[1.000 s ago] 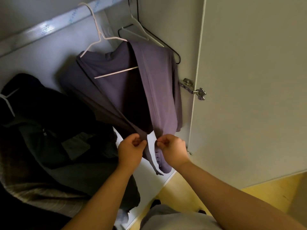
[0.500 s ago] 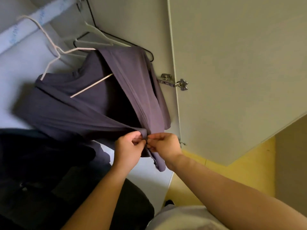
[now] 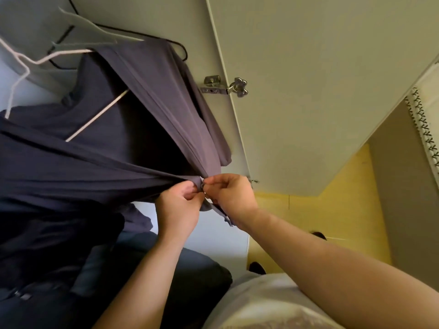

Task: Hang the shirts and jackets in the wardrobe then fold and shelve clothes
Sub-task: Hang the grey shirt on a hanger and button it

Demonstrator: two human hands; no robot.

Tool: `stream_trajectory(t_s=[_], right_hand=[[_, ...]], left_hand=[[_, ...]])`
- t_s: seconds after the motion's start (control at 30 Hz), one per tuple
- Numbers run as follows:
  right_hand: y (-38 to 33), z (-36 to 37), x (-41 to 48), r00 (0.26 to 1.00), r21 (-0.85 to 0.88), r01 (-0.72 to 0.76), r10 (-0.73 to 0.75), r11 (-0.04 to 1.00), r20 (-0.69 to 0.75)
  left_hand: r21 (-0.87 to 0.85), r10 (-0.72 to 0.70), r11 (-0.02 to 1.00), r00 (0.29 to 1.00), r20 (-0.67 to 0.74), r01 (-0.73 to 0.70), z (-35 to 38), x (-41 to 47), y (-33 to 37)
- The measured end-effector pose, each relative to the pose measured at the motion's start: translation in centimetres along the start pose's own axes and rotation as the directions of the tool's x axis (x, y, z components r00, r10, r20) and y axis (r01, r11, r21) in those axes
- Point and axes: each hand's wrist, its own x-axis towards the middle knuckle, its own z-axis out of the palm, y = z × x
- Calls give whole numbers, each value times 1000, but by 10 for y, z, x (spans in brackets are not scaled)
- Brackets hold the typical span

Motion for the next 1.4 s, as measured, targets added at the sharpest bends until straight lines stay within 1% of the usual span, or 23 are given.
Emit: stream_trajectory(t_s=[0.03, 0.1, 0.13, 0.17, 0.27, 0.4, 0.43, 0.5, 0.53, 0.6, 0.8, 0.87, 1.0, 1.13, 1.23, 1.3, 1.4], right_hand=[[3, 2, 0, 999, -63, 35, -37, 997, -24], [8, 7, 1, 986, -277, 119, -146, 954, -79], [10, 9, 1, 977, -360, 150, -194, 921, -90], [10, 11, 0, 971, -401, 168, -222, 901, -90], [13, 13, -4, 962, -432, 217, -267, 875, -59], [14, 11, -10, 946, -463, 285, -325, 839, -7], [14, 10, -10, 945, -464, 291, -328, 837, 0], [15, 8, -12, 949, -441, 288, -315, 850, 15], [16, 8, -12, 952, -416, 285, -304, 863, 23], [20, 7, -14, 952, -381, 296, -302, 876, 46], [21, 12, -15, 912, -413, 387, -408, 824, 42], [19, 15, -16, 909, -404, 394, -414, 825, 42], [17, 15, -14, 942, -327, 322, -336, 889, 13], [15, 16, -13, 954, -249, 292, -299, 923, 10], [12, 17, -13, 981, -80, 196, -195, 977, 13], [9, 17, -15, 988, 12, 148, -149, 989, 37], [7, 17, -16, 989, 51, 132, -135, 990, 67]], left_hand=[[-17, 1, 1000, 1000, 9, -1, -1, -2, 0], [-37, -16, 999, 1000, 0, 16, -3, -3, 0], [-54, -47, 997, 999, -12, 46, -4, -3, -1], [-90, -88, 992, 996, -21, 85, -5, -3, -2], [-205, -197, 961, 980, -37, 186, -7, -7, -5], [-293, -239, 932, 970, -46, 216, -8, -11, -7], [-337, -262, 913, 964, -52, 230, -9, -11, -7], [-421, -296, 871, 955, -36, 254, -9, -10, -6], [-436, -291, 863, 957, -19, 254, -9, -9, -6], [-445, -284, 858, 959, 2, 255, -7, -9, -7], [-438, -304, 860, 952, -24, 263, -9, -3, -5], [-444, -331, 850, 943, -34, 282, -8, -1, -3], [-448, -334, 851, 941, -61, 273, -7, 2, 0], [-473, -339, 834, 940, -35, 284, -10, 6, 2], [-500, -339, 815, 941, 0, 293, -12, 4, 0], [-518, -346, 795, 937, 40, 316, -13, 4, -1], [-533, -372, 772, 926, 64, 346, -16, 7, -4]])
